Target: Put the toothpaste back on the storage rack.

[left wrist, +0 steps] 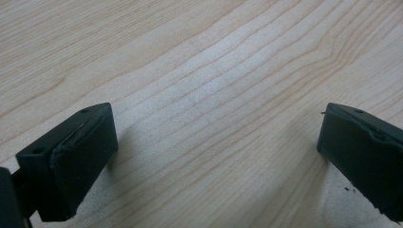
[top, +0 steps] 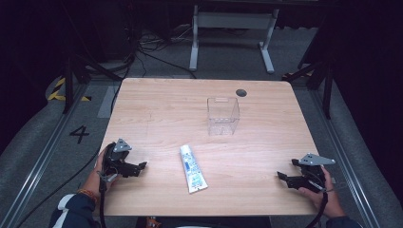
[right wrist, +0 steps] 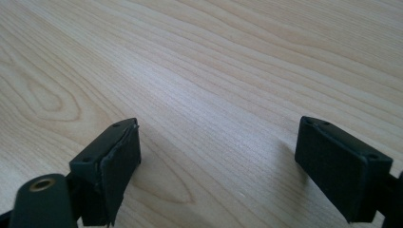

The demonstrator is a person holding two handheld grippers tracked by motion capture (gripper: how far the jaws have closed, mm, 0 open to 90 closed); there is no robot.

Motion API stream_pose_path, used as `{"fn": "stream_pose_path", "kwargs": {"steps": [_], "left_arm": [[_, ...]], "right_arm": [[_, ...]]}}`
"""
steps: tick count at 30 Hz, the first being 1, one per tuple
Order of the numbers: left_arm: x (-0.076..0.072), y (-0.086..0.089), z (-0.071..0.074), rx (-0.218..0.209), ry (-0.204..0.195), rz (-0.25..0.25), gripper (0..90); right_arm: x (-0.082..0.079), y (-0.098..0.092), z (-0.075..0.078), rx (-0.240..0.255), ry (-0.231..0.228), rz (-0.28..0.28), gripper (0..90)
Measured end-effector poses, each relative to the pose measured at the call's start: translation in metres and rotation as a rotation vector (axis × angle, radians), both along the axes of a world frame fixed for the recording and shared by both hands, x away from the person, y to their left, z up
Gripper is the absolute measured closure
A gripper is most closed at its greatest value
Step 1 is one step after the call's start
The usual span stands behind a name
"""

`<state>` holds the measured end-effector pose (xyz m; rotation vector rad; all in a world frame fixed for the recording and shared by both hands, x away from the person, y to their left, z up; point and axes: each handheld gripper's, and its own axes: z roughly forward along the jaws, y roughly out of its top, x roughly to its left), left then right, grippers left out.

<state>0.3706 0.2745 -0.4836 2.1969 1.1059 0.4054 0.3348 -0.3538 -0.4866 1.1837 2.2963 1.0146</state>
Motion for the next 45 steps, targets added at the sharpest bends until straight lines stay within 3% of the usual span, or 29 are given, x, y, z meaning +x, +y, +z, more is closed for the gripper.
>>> {"fn": "stream_pose_path", "kwargs": {"steps": [6, 11, 13, 15, 16, 17, 19, 20, 23, 31, 45], "left_arm": [[0.001, 0.003, 0.001, 0.016, -0.014, -0.049, 0.5], [0.004, 0.005, 0.002, 0.017, 0.011, -0.095, 0.8], [0.003, 0.005, 0.005, 0.016, 0.003, -0.129, 6.7], [0.003, 0.004, 0.010, 0.008, 0.001, -0.159, 22.0], [0.002, 0.003, 0.013, 0.002, -0.007, -0.165, 22.5], [0.002, 0.002, 0.015, 0.006, -0.010, -0.162, 16.0], [0.003, 0.000, 0.019, 0.007, -0.017, -0.189, 19.7], [0.003, -0.002, 0.019, -0.005, -0.012, -0.196, 20.5], [0.005, -0.010, 0.024, 0.021, -0.024, -0.234, 21.5], [0.005, -0.036, 0.036, 0.034, -0.052, -0.330, 28.7], [0.013, -0.068, 0.045, 0.091, -0.072, -0.474, 27.0]], "right_arm": [[0.000, 0.000, 0.000, 0.000, 0.000, 0.000, 15.5], [0.000, 0.000, 0.000, 0.000, 0.000, 0.000, 15.5], [0.000, 0.000, 0.000, 0.000, 0.000, -0.001, 15.5], [0.000, 0.000, 0.000, 0.000, 0.000, 0.000, 15.5], [0.000, 0.000, 0.000, 0.000, 0.000, 0.000, 15.5], [0.000, 0.000, 0.000, 0.000, 0.000, 0.000, 15.5], [0.000, 0.000, 0.000, 0.000, 0.000, 0.000, 15.5], [0.000, 0.000, 0.000, 0.000, 0.000, -0.001, 15.5], [0.000, 0.000, 0.000, 0.000, 0.000, 0.000, 15.5], [0.000, 0.000, 0.000, 0.000, 0.000, 0.001, 15.5], [0.002, 0.003, 0.000, -0.004, 0.008, 0.005, 14.8]]}}
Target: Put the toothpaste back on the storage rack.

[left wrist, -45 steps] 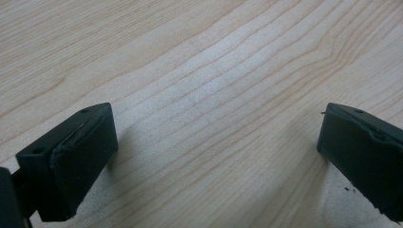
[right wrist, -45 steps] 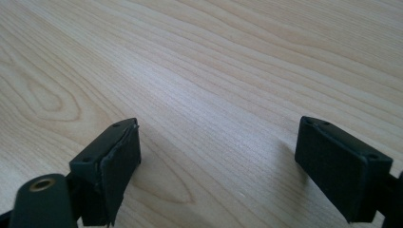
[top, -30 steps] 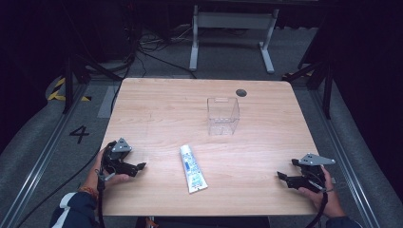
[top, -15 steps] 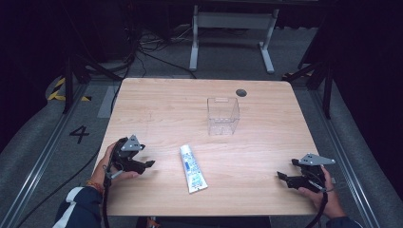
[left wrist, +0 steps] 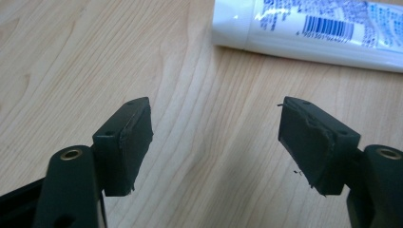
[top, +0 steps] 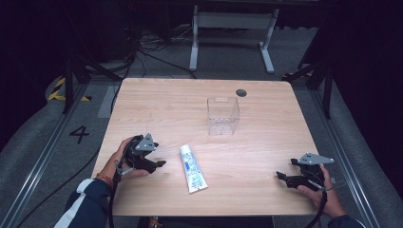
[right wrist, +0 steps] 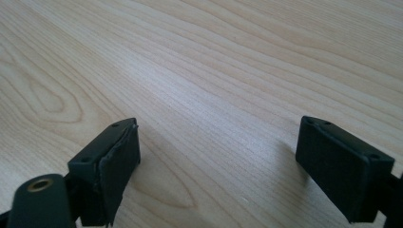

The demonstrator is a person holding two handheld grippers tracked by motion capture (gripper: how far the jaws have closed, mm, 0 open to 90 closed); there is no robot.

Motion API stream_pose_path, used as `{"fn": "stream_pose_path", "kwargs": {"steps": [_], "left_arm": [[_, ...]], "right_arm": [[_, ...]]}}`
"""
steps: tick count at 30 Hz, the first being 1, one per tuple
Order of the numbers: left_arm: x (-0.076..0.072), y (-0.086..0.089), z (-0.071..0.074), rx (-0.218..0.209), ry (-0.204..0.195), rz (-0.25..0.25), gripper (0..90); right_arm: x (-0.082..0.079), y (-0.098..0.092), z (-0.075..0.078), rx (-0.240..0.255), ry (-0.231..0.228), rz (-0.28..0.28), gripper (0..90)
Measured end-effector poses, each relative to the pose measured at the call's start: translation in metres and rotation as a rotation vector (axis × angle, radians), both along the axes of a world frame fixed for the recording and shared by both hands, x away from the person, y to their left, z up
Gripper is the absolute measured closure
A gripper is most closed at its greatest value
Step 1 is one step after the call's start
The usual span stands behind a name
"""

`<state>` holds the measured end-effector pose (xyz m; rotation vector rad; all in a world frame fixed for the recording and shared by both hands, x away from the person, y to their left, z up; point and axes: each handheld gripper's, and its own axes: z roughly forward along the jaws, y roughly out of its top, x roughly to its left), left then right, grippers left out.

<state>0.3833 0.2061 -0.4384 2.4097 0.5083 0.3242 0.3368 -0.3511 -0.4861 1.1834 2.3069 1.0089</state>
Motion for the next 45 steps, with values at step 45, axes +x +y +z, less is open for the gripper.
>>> {"fn": "stream_pose_path", "kwargs": {"steps": [45], "left_arm": [[0.009, -0.133, -0.006, 0.388, 0.136, -0.566, 15.4]], "right_arm": [[-0.001, 0.000, -0.001, 0.004, -0.007, -0.031, 14.7]]}}
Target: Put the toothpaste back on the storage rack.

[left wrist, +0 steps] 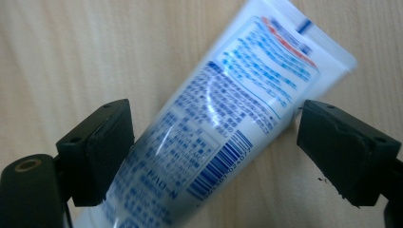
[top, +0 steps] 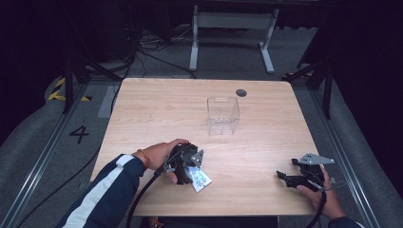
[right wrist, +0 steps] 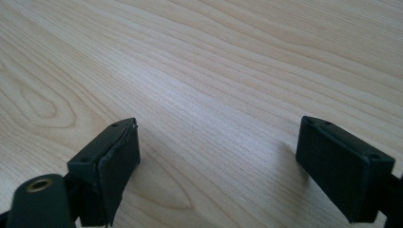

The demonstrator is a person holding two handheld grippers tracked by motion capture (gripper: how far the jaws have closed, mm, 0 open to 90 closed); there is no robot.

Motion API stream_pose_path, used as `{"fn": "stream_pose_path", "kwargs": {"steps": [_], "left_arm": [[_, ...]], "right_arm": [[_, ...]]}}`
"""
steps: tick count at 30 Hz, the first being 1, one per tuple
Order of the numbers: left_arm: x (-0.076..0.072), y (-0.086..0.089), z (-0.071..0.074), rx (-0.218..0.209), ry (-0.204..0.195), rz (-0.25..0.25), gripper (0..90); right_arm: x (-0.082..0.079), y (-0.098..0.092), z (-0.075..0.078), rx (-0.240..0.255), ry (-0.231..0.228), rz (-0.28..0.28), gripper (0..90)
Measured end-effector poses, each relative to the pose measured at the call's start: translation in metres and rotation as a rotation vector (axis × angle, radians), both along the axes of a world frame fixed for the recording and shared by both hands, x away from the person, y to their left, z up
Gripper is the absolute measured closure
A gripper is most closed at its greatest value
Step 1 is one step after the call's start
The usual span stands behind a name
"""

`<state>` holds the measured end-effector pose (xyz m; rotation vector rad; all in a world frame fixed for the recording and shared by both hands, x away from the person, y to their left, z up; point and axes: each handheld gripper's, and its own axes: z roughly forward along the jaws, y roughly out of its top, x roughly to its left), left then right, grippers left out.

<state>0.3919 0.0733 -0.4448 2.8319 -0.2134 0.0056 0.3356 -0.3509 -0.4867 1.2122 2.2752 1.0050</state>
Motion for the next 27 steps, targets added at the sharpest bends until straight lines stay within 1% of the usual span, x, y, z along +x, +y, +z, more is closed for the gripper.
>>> {"fn": "stream_pose_path", "kwargs": {"steps": [2, 4, 5, 6, 8, 10, 13, 14, 15, 17, 19, 20, 21, 22, 24, 25, 27], "left_arm": [[0.0006, 0.0011, -0.0008, -0.014, 0.025, 0.010, 16.7], [0.0000, 0.0017, -0.0010, -0.019, 0.017, 0.022, 17.6], [0.0003, 0.0013, -0.0012, -0.016, 0.024, 0.018, 19.2], [0.0006, 0.0008, -0.0016, -0.004, 0.019, 0.007, 20.5], [0.0000, -0.0004, -0.0030, 0.031, 0.029, -0.005, 25.7], [0.0003, -0.0009, -0.0029, 0.031, 0.043, -0.013, 28.6], [-0.0006, -0.0031, -0.0021, 0.052, 0.046, -0.016, 29.9], [-0.0009, -0.0038, -0.0023, 0.052, 0.051, -0.019, 30.5], [-0.0009, -0.0038, -0.0023, 0.052, 0.051, -0.019, 31.1], [-0.0013, -0.0052, -0.0011, 0.067, 0.047, -0.023, 32.0], [-0.0014, -0.0059, 0.0003, 0.077, 0.043, -0.024, 36.7], [-0.0017, -0.0059, 0.0004, 0.075, 0.042, -0.024, 40.1], [-0.0019, -0.0062, 0.0014, 0.086, 0.041, -0.025, 42.4], [-0.0014, -0.0068, 0.0022, 0.099, 0.032, -0.038, 43.1], [-0.0022, -0.0075, 0.0025, 0.104, 0.029, -0.037, 44.4], [-0.0031, -0.0075, 0.0020, 0.097, 0.036, -0.023, 45.0], [-0.0025, -0.0077, 0.0029, 0.106, 0.027, -0.036, 46.4]], "right_arm": [[-0.0002, 0.0000, 0.0000, 0.000, 0.001, -0.002, 14.7], [-0.0003, -0.0001, 0.0000, 0.000, 0.001, -0.003, 14.7], [-0.0003, -0.0001, 0.0000, 0.000, 0.001, -0.003, 14.7], [-0.0003, -0.0001, 0.0000, 0.000, 0.001, -0.003, 14.7], [-0.0003, -0.0001, 0.0000, 0.000, 0.001, -0.003, 14.7], [-0.0003, -0.0001, 0.0000, 0.000, 0.001, -0.003, 14.7], [-0.0003, -0.0001, 0.0000, 0.000, 0.001, -0.003, 14.7], [-0.0003, -0.0001, 0.0000, 0.000, 0.001, -0.003, 14.7], [-0.0003, -0.0001, 0.0000, 0.000, 0.001, -0.003, 14.7], [-0.0003, -0.0001, 0.0000, 0.000, 0.001, -0.003, 14.7], [-0.0003, -0.0001, 0.0000, 0.000, 0.001, -0.003, 14.7], [-0.0003, -0.0001, 0.0000, 0.000, 0.001, -0.003, 14.7], [-0.0003, -0.0001, 0.0000, 0.000, 0.001, -0.003, 14.7], [-0.0003, -0.0001, 0.0000, 0.000, 0.001, -0.003, 14.7], [-0.0003, -0.0001, 0.0000, 0.000, 0.001, -0.003, 14.7], [-0.0003, -0.0001, 0.0000, 0.000, 0.001, -0.003, 14.7], [-0.0003, -0.0001, 0.0000, 0.000, 0.001, -0.003, 14.7]]}}
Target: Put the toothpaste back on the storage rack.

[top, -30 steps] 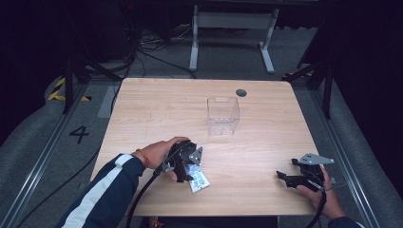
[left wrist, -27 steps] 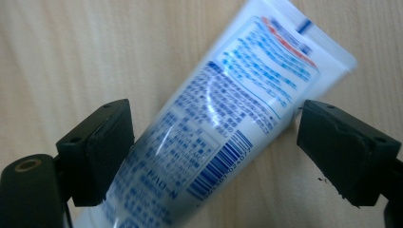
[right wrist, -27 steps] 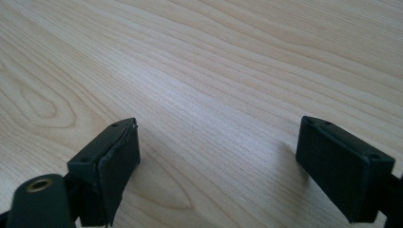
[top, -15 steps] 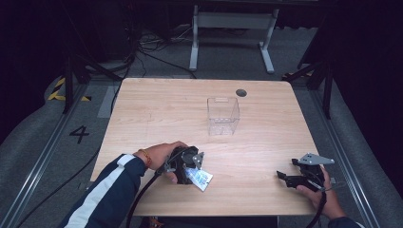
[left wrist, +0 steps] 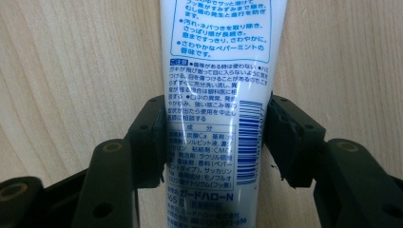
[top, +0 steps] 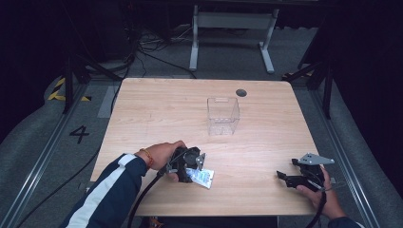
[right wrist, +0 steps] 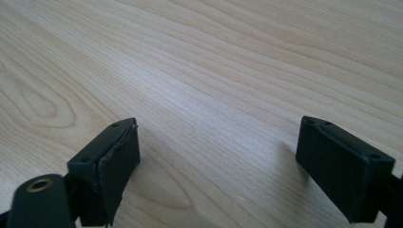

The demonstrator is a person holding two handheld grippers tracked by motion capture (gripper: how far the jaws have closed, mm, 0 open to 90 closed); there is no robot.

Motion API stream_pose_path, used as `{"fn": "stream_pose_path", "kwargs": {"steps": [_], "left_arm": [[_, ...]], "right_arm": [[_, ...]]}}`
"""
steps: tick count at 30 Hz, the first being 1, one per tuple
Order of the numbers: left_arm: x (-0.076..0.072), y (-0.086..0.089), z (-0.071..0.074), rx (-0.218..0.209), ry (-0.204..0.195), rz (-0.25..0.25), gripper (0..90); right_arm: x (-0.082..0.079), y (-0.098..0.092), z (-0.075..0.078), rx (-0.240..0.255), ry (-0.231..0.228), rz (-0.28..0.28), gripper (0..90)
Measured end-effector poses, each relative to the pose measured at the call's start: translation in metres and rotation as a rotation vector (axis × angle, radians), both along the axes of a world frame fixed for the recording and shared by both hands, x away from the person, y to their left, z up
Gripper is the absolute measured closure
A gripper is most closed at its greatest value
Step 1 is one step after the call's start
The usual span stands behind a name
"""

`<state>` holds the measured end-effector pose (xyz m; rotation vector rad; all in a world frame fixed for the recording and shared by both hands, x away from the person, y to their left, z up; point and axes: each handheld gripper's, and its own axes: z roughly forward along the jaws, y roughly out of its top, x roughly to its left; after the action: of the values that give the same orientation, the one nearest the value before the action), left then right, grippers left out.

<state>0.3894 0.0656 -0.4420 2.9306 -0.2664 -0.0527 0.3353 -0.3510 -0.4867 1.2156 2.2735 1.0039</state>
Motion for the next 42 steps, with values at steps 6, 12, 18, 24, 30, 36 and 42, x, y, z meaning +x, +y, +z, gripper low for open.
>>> {"fn": "stream_pose_path", "kwargs": {"steps": [6, 12, 18, 24, 30, 36, 42], "left_arm": [[-0.001, 0.004, 0.003, -0.028, 0.000, 0.019, 54.1], [-0.003, 0.013, 0.004, -0.093, -0.031, 0.079, 58.9], [-0.005, 0.029, 0.008, -0.196, -0.060, 0.172, 62.1], [-0.006, 0.041, 0.012, -0.286, -0.053, 0.243, 63.6], [-0.006, 0.055, 0.020, -0.389, -0.067, 0.331, 64.8], [-0.004, 0.064, 0.029, -0.461, -0.080, 0.380, 65.7], [0.000, 0.070, 0.039, -0.545, -0.088, 0.430, 66.3]], "right_arm": [[0.000, 0.000, 0.000, 0.000, 0.000, 0.001, 14.7], [0.000, 0.000, 0.000, -0.001, 0.000, 0.001, 14.7], [0.000, -0.001, 0.000, -0.004, -0.001, 0.003, 14.7], [-0.001, -0.001, 0.000, -0.001, -0.001, 0.003, 14.7], [-0.001, -0.001, 0.000, 0.000, -0.002, 0.002, 14.7], [-0.001, -0.001, 0.000, 0.001, -0.001, 0.002, 14.7], [-0.001, -0.001, 0.000, 0.000, -0.001, 0.002, 14.7]]}}
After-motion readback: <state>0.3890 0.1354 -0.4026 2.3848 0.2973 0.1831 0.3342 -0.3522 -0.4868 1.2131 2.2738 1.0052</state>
